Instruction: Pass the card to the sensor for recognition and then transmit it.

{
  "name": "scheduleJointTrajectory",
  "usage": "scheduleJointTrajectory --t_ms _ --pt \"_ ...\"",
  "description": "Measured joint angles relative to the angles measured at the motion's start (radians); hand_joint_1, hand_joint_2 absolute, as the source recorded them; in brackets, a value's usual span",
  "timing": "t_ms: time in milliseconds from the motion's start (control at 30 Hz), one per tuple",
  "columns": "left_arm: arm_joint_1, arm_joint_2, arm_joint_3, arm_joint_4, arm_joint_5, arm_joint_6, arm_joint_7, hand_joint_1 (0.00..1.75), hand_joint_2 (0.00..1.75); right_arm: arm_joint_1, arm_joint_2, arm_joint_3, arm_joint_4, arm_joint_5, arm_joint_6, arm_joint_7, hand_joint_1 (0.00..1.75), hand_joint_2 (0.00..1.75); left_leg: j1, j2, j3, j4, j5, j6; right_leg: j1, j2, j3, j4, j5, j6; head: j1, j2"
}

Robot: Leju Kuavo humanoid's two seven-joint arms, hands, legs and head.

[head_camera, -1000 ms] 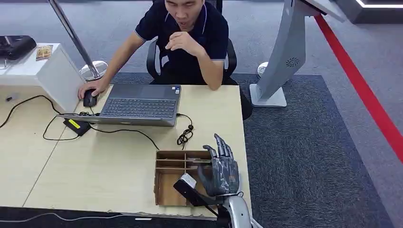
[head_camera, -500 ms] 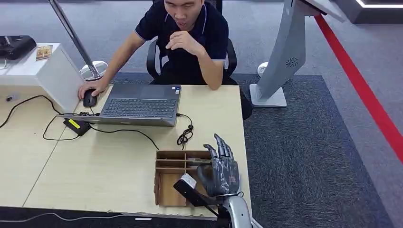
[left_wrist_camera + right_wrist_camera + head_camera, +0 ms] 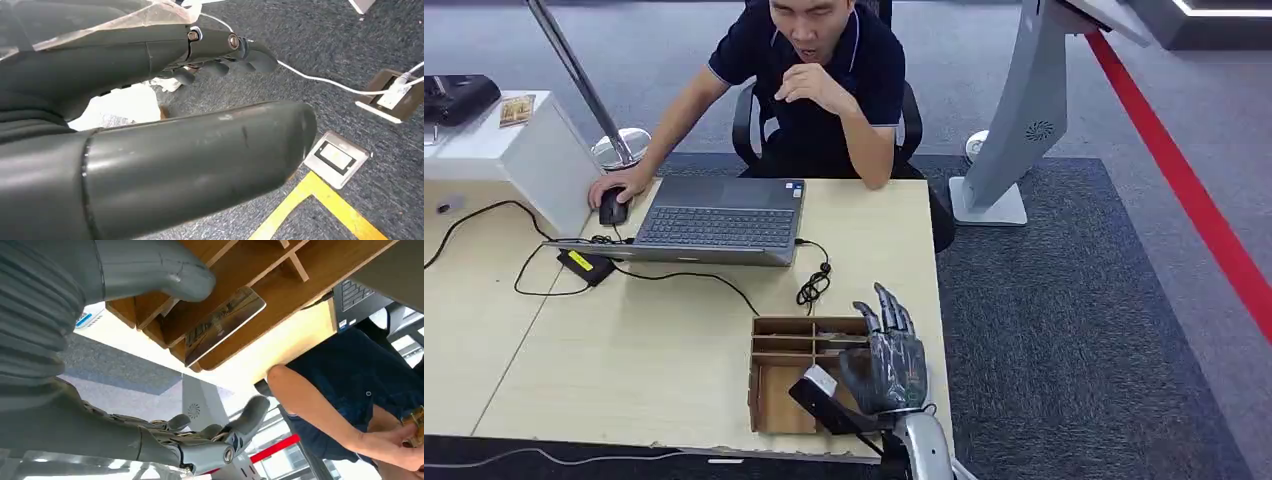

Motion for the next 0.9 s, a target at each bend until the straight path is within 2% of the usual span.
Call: scheduleJointTrajectory --t_ms 267,300,467,533,733,900 --pt "0.0 0.0 0.0 0.0 0.0 0.0 0.0 0.0 0.0 0.0 0.0 0.0 0.0 0.0 0.004 0.0 0.51 1.75 0.0 0.0 0.0 0.0 0.0 0.0 0.0 0.0 0.0 0.0 0.0 0.0 0.0 0.0" --pt "0.0 0.0 0.0 0.0 0.0 0.0 0.0 0.0 0.0 0.0 0.0 0.0 0.0 0.0 0.004 0.0 0.56 1.75 0.0 0.0 0.0 0.0 0.0 0.0 0.0 0.0 0.0 0.0 0.0 0.0 0.0 0.0" --pt "-0.001 0.0 0.0 0.0 -0.001 -0.005 0.0 0.0 0.0 0.0 0.0 0.0 0.0 0.0 0.007 0.0 0.58 1.75 0.0 0.0 0.0 0.0 0.0 0.0 0.0 0.0 0.0 0.0 0.0 0.0 0.0 0.0" --pt "-0.002 0.0 0.0 0.0 -0.001 -0.006 0.0 0.0 0.0 0.0 0.0 0.001 0.0 0.0 0.008 0.0 0.66 1.75 0.0 0.0 0.0 0.0 0.0 0.0 0.0 0.0 0.0 0.0 0.0 0.0 0.0 0.0" --pt "-0.003 0.0 0.0 0.0 -0.002 -0.006 0.0 0.0 0.0 0.0 0.0 0.001 0.0 0.0 0.008 0.0 0.75 1.75 0.0 0.0 0.0 0.0 0.0 0.0 0.0 0.0 0.0 0.0 0.0 0.0 0.0 0.0" --pt "-0.003 0.0 0.0 0.0 -0.003 -0.007 0.0 0.0 0.0 0.0 0.0 0.001 0.0 0.0 0.008 0.0 0.68 1.75 0.0 0.0 0.0 0.0 0.0 0.0 0.0 0.0 0.0 0.0 0.0 0.0 0.0 0.0"
